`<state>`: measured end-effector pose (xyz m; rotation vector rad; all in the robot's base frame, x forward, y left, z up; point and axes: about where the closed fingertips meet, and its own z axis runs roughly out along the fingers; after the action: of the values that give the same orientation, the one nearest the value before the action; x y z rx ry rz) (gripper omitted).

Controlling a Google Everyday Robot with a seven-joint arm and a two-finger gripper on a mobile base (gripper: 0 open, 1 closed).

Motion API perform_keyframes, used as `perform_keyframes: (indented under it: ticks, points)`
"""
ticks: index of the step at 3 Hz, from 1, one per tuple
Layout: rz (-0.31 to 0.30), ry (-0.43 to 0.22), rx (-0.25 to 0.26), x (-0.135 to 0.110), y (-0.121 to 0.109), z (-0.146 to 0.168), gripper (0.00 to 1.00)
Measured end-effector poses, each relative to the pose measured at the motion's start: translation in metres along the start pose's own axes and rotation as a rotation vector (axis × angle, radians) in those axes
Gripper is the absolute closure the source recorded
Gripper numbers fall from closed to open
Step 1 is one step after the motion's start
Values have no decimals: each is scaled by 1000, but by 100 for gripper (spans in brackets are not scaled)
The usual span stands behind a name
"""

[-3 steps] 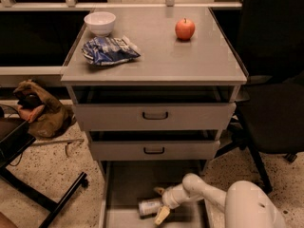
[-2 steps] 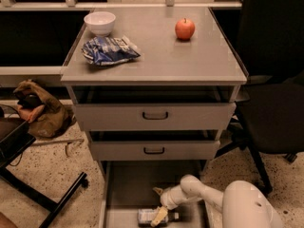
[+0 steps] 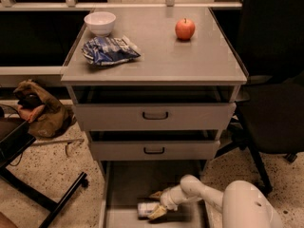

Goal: Pick blue plastic bottle from bottom drawer and place on counter

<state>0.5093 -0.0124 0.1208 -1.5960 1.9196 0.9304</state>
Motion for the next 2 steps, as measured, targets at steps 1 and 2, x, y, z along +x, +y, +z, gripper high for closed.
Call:
perform_keyframes:
  ticks: [1,2]
  points:
    - [0,0,0,0,0,0,65]
    - [6,-30,20,-10,-3,-14,88]
